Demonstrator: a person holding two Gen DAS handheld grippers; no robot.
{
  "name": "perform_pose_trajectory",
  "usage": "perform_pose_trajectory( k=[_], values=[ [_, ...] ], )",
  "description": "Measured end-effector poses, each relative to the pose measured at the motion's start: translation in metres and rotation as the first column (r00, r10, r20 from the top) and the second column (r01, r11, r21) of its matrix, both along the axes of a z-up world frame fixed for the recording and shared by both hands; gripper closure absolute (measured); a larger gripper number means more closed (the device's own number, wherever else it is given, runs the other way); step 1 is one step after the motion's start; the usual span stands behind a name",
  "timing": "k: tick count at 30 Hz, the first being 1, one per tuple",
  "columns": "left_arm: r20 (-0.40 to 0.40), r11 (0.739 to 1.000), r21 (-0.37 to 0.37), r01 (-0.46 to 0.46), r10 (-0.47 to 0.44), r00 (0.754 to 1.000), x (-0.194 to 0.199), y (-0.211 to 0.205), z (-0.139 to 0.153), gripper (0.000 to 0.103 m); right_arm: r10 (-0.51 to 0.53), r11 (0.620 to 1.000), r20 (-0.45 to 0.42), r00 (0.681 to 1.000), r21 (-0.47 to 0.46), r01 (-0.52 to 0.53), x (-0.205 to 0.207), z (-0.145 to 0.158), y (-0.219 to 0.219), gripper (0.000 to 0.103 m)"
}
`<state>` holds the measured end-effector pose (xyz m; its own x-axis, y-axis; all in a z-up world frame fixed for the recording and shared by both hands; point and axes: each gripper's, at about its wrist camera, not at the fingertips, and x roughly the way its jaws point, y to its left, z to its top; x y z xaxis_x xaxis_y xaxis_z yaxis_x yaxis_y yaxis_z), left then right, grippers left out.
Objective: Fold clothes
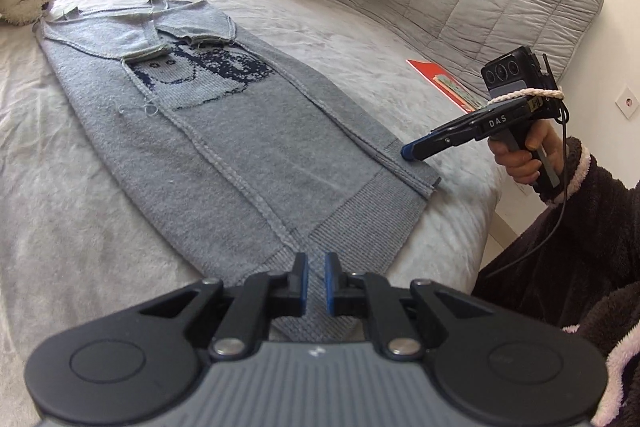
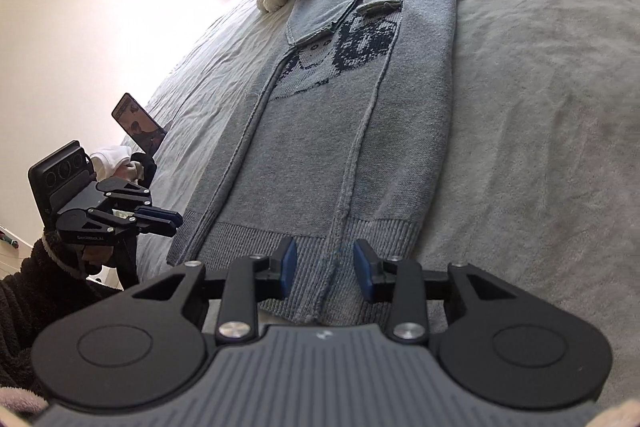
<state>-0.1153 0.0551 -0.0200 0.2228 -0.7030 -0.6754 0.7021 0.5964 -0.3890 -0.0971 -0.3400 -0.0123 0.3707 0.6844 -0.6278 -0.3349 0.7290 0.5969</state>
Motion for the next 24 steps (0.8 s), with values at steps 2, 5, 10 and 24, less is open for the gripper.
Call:
perform_pose_trajectory(
  k=[2,5,10,24],
  values=[
    [-0.009,0.999,0.03,0.026,-0.025,1.0,-0.003,-0.006,-0.006,0.096,-0.014,1.0,-0.015,1.0,0.007,0.014,0.003,-0.003,-0.003,0.066],
    [0.002,0.998,0.034,0.056,-0.056,0.998,-0.007,-0.008,-0.003,0.096,-0.003,1.0,-0.042,0.999,0.003,0.004,0.006,-0.008,0.001,0.066],
    [-0.019,1.0,-0.024,-0.015,0.015,1.0,0.0,0.007,0.004,0.095,-0.013,1.0,-0.039,0.999,0.006,0.013,0.006,-0.003,-0.001,0.066],
    [-0.23,0.954,-0.001,-0.3,0.292,0.928,0.036,0.018,0.021,0.057,-0.127,0.99,-0.091,0.988,0.049,0.132,0.022,0.002,-0.031,0.056]
  ],
)
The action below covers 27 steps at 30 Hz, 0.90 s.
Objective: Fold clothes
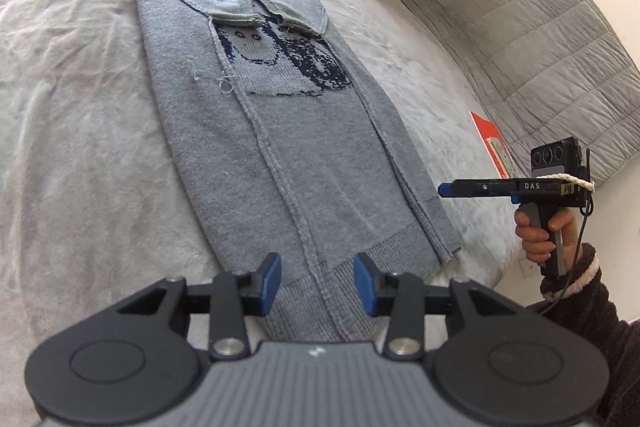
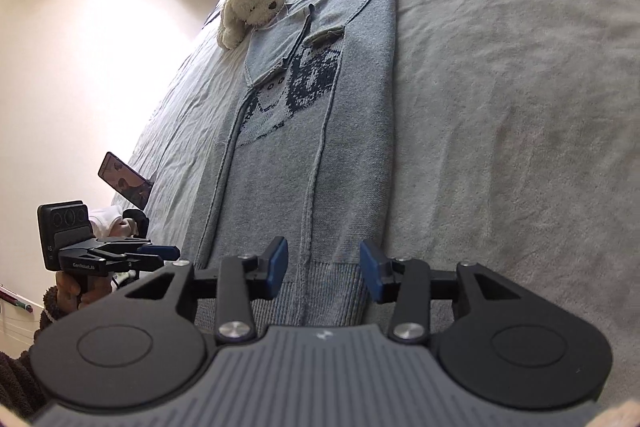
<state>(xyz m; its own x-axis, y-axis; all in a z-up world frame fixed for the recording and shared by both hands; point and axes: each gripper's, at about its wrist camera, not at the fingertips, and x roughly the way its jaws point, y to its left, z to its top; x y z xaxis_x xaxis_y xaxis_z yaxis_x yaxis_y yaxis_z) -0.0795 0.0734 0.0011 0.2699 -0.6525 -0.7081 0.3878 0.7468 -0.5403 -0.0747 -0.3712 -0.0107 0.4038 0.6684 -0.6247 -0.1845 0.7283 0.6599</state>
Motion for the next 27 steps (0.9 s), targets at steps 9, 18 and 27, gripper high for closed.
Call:
perform_pose_trajectory(
  k=[9,18,27],
  values=[
    [-0.168,0.987,-0.152,0.043,-0.069,0.983,0.0,0.041,-0.038,0.047,0.015,1.0,-0.043,0.999,0.022,-0.014,-0.022,-0.014,-0.027,0.051],
    [-0.233,0.949,-0.311,0.052,-0.129,0.964,-0.007,0.042,-0.068,0.048,0.071,0.989,-0.093,0.993,0.136,-0.058,-0.021,-0.03,-0.021,0.051],
    [-0.221,0.927,-0.365,0.083,-0.173,0.96,-0.011,0.021,-0.08,0.073,0.114,0.983,-0.074,0.991,0.155,-0.102,-0.016,-0.033,-0.004,0.05]
  ],
)
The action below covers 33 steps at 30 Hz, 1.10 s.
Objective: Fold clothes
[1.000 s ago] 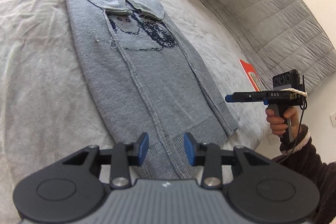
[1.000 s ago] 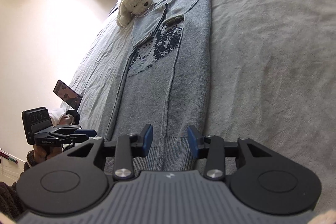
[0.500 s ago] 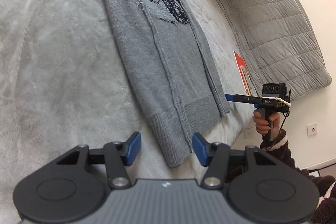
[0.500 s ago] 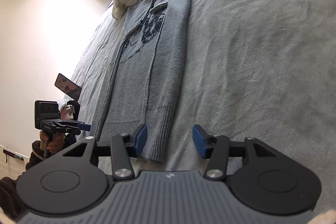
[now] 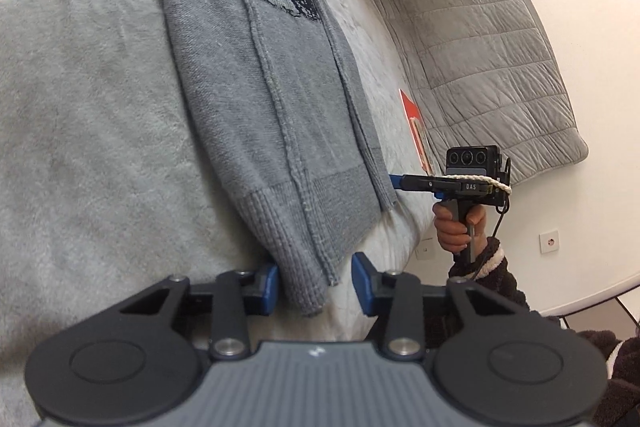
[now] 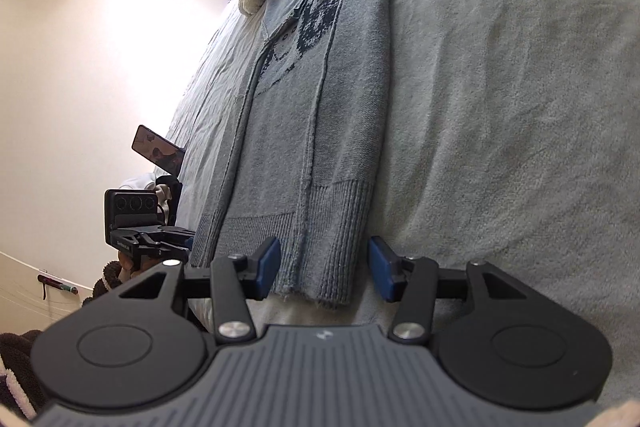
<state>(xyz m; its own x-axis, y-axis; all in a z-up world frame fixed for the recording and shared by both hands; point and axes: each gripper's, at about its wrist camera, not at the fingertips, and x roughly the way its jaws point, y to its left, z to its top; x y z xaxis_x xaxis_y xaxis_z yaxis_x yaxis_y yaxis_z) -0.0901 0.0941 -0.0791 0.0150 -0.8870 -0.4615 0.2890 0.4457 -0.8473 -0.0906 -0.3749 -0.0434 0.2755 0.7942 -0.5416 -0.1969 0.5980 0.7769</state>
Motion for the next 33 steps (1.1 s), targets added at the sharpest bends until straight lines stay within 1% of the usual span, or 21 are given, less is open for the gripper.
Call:
perform_pose_trajectory(
  k=[3,5,6,7,8,9,10,13,16,18,21,23,25,28,31,33],
  values=[
    [-0.002,1.0,-0.012,-0.001,0.001,1.0,-0.002,-0.004,-0.003,0.082,0.024,0.999,0.006,1.0,0.03,-0.024,0.002,-0.003,0.008,0.05],
    [0.004,1.0,-0.019,-0.007,0.007,1.0,-0.004,-0.003,-0.004,0.083,0.031,0.998,0.005,1.0,0.048,-0.031,0.003,-0.005,0.01,0.051],
    [0.003,1.0,-0.022,-0.01,0.01,1.0,-0.004,-0.003,-0.003,0.085,0.031,0.998,0.003,1.0,0.059,-0.031,0.003,-0.006,0.01,0.054],
    [0.002,1.0,-0.023,-0.015,0.015,1.0,-0.004,-0.002,-0.002,0.087,0.029,0.997,-0.004,1.0,0.07,-0.029,0.003,-0.008,0.01,0.062],
    [0.0,1.0,-0.021,-0.02,0.02,1.0,-0.004,-0.002,-0.001,0.089,0.025,0.997,-0.019,1.0,0.078,-0.024,0.004,-0.01,0.011,0.068],
    [0.001,0.999,-0.021,-0.024,0.024,1.0,-0.004,-0.002,0.0,0.091,0.021,0.997,-0.035,0.999,0.081,-0.018,0.004,-0.012,0.011,0.078],
    [0.008,0.999,-0.025,-0.025,0.025,1.0,-0.004,-0.003,0.002,0.092,0.016,0.997,-0.048,0.999,0.082,-0.012,0.004,-0.014,0.012,0.083],
    [0.036,0.998,-0.053,-0.025,0.027,0.999,-0.004,-0.006,0.007,0.092,0.016,0.997,-0.037,0.999,0.078,-0.013,0.005,-0.006,0.018,0.085],
    [0.043,0.992,-0.116,-0.048,0.053,0.998,0.0,-0.004,0.011,0.092,0.019,0.994,0.002,1.0,0.111,-0.019,0.008,0.009,0.021,0.085],
    [0.038,0.983,-0.166,-0.082,0.09,0.995,0.005,-0.002,0.015,0.092,0.001,0.99,0.02,1.0,0.142,-0.003,0.013,0.016,0.021,0.085],
    [0.029,0.964,-0.23,-0.134,0.145,0.989,0.014,0.002,0.021,0.092,-0.045,0.983,0.021,0.999,0.181,0.04,0.024,0.02,0.021,0.085],
    [0.027,0.954,-0.247,-0.171,0.184,0.983,0.022,0.004,0.024,0.092,-0.085,0.976,0.005,0.996,0.203,0.082,0.036,0.017,0.02,0.085],
    [0.008,0.939,-0.258,-0.226,0.236,0.972,0.031,0.007,0.023,0.092,-0.138,0.966,-0.029,0.99,0.215,0.141,0.051,0.012,0.021,0.085],
    [-0.063,0.897,-0.266,-0.352,0.348,0.935,0.047,0.016,0.012,0.092,-0.223,0.943,-0.096,0.97,0.231,0.239,0.073,0.0,0.023,0.085],
    [-0.105,0.861,-0.225,-0.456,0.444,0.89,0.061,0.024,0.002,0.092,-0.263,0.926,-0.157,0.952,0.237,0.295,0.086,-0.012,0.022,0.083],
    [-0.113,0.849,-0.204,-0.487,0.474,0.873,0.066,0.027,0.001,0.091,-0.283,0.916,-0.193,0.939,0.237,0.325,0.094,-0.019,0.02,0.083]
  ],
)
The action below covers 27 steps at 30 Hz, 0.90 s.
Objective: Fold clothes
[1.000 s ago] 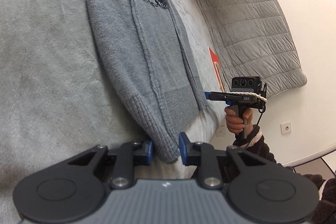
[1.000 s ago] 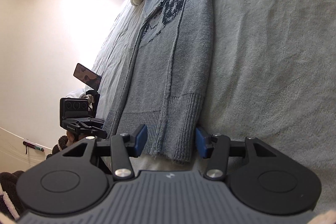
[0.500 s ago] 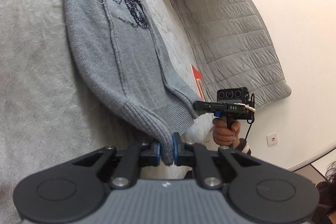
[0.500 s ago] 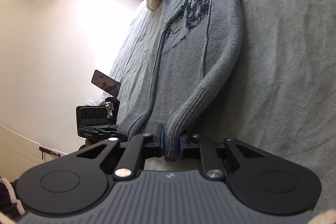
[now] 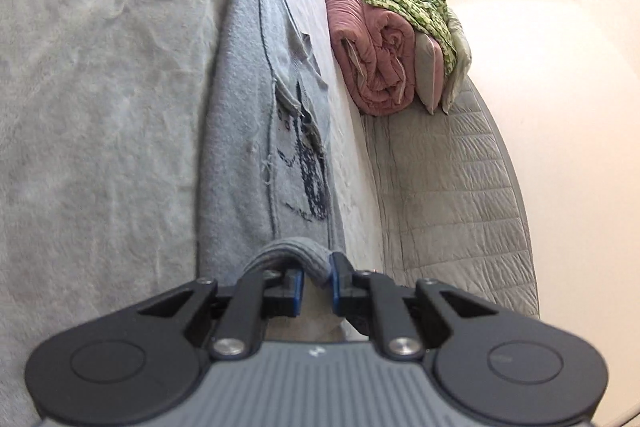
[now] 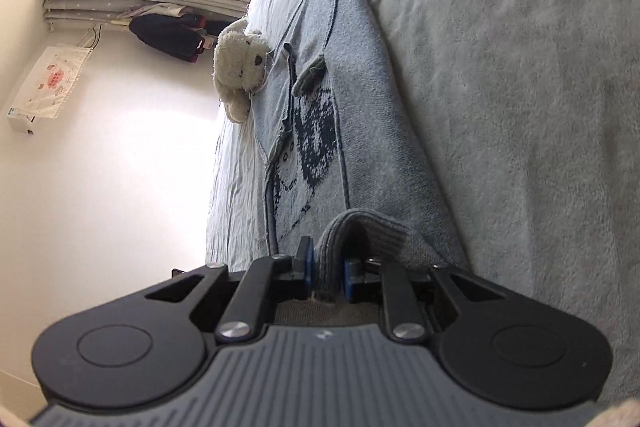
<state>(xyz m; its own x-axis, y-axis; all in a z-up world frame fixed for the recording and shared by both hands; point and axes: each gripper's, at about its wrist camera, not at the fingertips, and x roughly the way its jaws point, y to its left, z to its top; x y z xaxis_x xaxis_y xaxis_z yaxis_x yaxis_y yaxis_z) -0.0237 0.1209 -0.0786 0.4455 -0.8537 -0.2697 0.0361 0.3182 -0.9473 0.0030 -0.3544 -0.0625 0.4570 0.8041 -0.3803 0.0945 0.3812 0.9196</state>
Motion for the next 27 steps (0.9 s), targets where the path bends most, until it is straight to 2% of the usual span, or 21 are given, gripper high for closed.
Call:
perform_pose_trajectory(
  k=[2,3,5,6,8,12,17,20,27],
  values=[
    [-0.011,1.0,-0.015,-0.017,0.017,1.0,0.003,0.004,0.0,0.088,-0.003,1.0,-0.008,1.0,0.014,0.003,0.004,-0.001,-0.001,0.08],
    [-0.008,1.0,-0.021,-0.022,0.022,1.0,0.004,0.006,0.001,0.082,0.001,1.0,0.003,1.0,0.023,-0.001,0.004,0.001,-0.002,0.076],
    [0.013,0.999,-0.013,-0.042,0.042,0.999,0.004,0.011,0.008,0.078,0.006,0.999,0.029,1.0,0.044,-0.007,0.004,0.007,-0.004,0.06],
    [0.032,0.999,0.004,-0.054,0.053,0.998,0.003,0.013,0.013,0.078,0.0,0.999,0.045,0.999,0.052,-0.002,0.003,0.011,-0.007,0.059],
    [0.072,0.996,0.054,-0.069,0.065,0.995,0.002,0.015,0.023,0.077,-0.016,0.999,0.076,0.997,0.032,0.014,0.002,0.018,-0.009,0.058],
    [0.135,0.983,0.171,-0.061,0.038,0.99,0.004,0.012,0.035,0.075,-0.033,0.994,0.165,0.986,-0.099,0.05,0.001,0.036,-0.006,0.057],
    [0.142,0.955,0.296,-0.027,-0.016,0.99,0.009,0.0,0.029,0.075,0.024,0.945,0.294,0.956,-0.318,0.074,-0.006,0.057,0.005,0.057],
    [0.147,0.948,0.318,-0.014,-0.035,0.989,0.009,-0.003,0.025,0.075,0.076,0.918,0.303,0.95,-0.392,0.052,-0.005,0.053,0.01,0.057],
    [0.168,0.934,0.358,0.011,-0.076,0.983,0.005,-0.011,0.026,0.076,0.16,0.885,0.286,0.945,-0.466,-0.009,-0.001,0.034,0.03,0.06]
  ],
)
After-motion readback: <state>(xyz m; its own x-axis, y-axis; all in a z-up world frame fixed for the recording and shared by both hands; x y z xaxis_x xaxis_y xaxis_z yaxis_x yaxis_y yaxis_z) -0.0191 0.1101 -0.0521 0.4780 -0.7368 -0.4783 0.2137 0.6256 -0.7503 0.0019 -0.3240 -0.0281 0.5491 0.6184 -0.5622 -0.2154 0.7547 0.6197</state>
